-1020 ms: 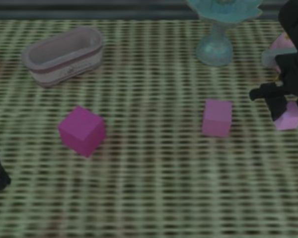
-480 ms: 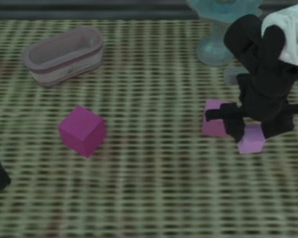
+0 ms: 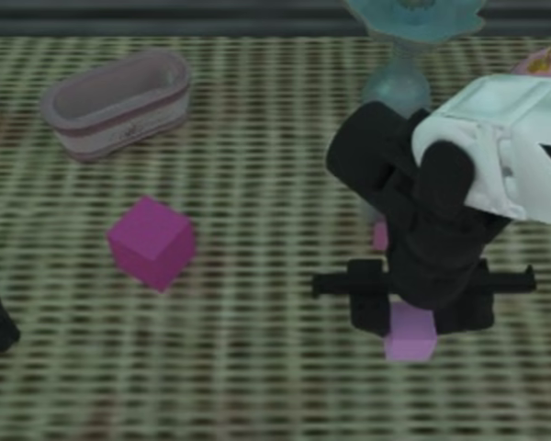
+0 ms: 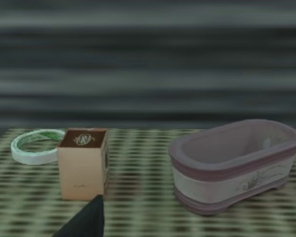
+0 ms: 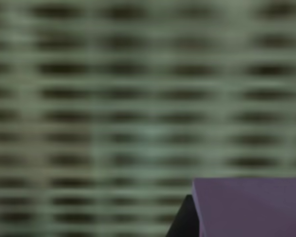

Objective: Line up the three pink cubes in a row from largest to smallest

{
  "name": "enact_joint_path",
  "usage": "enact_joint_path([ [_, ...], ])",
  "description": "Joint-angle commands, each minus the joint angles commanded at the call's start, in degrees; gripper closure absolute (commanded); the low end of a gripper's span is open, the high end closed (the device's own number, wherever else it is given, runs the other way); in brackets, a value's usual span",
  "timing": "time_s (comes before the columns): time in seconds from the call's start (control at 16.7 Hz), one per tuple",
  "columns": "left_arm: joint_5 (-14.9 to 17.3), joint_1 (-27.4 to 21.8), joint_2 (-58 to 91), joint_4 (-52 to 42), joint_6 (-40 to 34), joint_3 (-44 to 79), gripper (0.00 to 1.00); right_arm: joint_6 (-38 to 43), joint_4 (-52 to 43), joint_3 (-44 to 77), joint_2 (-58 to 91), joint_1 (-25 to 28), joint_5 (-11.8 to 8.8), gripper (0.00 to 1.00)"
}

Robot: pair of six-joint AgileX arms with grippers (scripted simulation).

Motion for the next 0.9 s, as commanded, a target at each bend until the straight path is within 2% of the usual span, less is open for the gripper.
enact_joint_path([
  [0.36,0.0,0.0,0.0,0.0,0.0,0.0,0.0,0.2,1.0,-0.6,0.5,0.1,-0.1,1.0],
  [0.72,0.0,0.0,0.0,0.0,0.0,0.0,0.0,0.6,13.8,-8.6,4.8,0.4,0.0,1.0],
  [0.9,0.0,0.0,0.0,0.0,0.0,0.0,0.0,0.6,15.7,-10.1,5.6,0.5,0.0,1.0],
])
